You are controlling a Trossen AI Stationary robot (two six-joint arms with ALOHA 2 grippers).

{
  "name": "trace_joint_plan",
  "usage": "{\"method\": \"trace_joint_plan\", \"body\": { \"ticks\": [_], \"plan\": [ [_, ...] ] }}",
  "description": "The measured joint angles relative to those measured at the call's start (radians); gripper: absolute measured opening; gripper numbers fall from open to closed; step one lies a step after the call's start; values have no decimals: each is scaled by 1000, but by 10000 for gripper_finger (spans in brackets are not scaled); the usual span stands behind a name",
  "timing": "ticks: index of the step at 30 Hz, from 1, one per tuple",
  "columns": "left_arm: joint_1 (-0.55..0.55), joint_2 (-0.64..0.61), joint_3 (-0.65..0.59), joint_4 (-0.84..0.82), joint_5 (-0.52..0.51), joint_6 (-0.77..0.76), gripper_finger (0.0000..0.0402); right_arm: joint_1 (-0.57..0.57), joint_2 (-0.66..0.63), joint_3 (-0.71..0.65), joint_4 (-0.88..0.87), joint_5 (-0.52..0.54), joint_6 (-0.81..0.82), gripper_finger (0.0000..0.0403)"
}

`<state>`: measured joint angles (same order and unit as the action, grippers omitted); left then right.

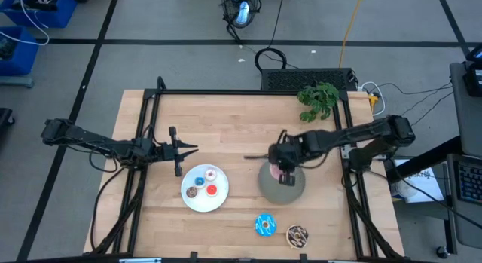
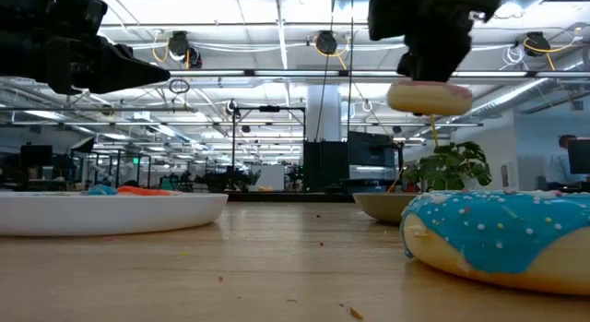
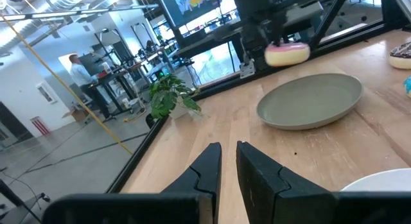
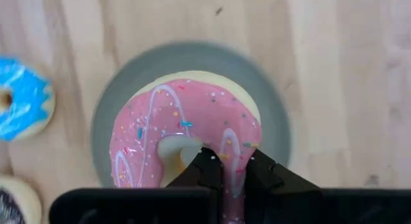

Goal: Pick & Place donuts
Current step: Put the large pink donut on the gray plate

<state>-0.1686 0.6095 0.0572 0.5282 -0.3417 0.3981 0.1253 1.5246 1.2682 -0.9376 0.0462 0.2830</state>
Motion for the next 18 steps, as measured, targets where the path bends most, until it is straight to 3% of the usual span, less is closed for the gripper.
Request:
{"method": "trace_joint_plan", "body": {
  "ticks": [5, 18],
  "plan": [
    [0, 0, 0, 0, 0, 0, 56, -70, 7, -46, 91, -46, -24, 17],
    [0, 0, 0, 0, 0, -1, 56, -126, 8, -332, 356, -102, 22, 18]
  ]
}}
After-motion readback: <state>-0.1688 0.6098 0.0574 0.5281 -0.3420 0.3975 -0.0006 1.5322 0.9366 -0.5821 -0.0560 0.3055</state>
